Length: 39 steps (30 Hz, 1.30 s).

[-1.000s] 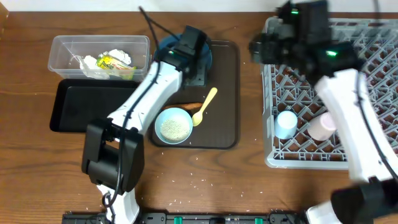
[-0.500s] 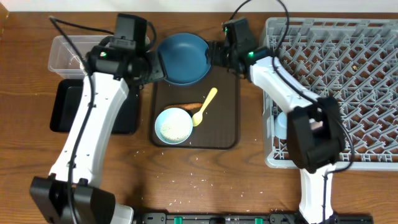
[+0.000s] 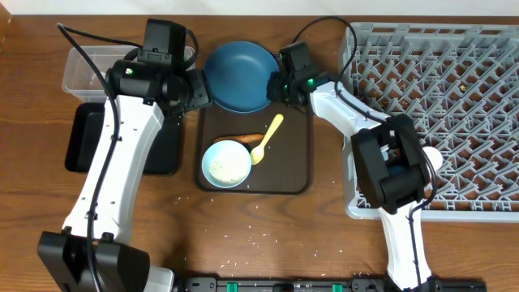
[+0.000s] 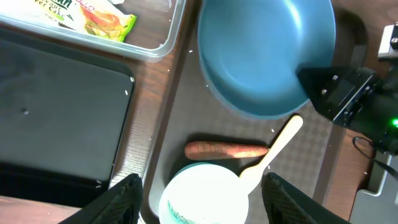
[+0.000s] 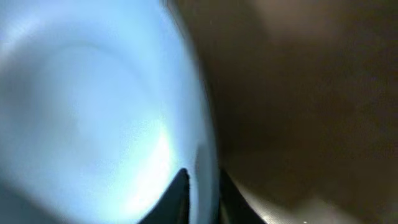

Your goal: Sort waste into correct bins and load items into the dishwasher rack

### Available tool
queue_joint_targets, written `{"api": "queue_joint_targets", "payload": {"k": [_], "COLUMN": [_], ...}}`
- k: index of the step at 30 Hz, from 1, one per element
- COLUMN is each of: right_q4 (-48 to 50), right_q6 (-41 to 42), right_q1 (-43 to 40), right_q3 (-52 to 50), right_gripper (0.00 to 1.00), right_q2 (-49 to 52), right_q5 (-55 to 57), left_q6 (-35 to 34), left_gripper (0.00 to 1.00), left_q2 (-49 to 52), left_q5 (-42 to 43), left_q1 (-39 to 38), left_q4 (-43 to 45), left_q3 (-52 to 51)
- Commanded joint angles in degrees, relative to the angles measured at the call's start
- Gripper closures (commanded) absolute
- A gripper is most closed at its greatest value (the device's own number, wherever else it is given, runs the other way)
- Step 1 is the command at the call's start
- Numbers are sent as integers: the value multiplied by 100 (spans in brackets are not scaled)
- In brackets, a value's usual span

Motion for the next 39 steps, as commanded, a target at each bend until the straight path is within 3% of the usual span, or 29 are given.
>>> {"api": "queue_joint_targets", "payload": {"k": [1,8,16,21,27,30,34,39], "right_q4": [-81,-455,-1023,-1930,-2776,-2992,-2817,-2323], "right_q6": [13,-313,-942,-1419,-1491,-1698,-2656,-4216], "right_q1": [-20,-400,-1032,-1530,-1908,-2055,-2339,-2949], "right_q3": [-2,2,4,4,2,2,2,2], "right_gripper": [99,99,99,99,99,99,99,99], "right_q2": [74,-398,-2013,-3377,-4662,-4953,-4986,-4789], "right_q5": [22,31,540,2256,5971,7296,8268,8199], "left_q6": [-31,-33,-31,-31,-35,-33,-33,-33], "left_gripper": [36,36,36,36,36,36,36,36], "left_q2": [17,17,17,17,33,35,35,35], "left_q5": [-85,-85,-87,-87,-85,-85,-87,-94], "left_q1": [20,20,20,20,20,20,20,20], "left_q4": [2,28,52,52,227,334,518,774], "left_q3": [81,81,81,81,79,79,79,72]}}
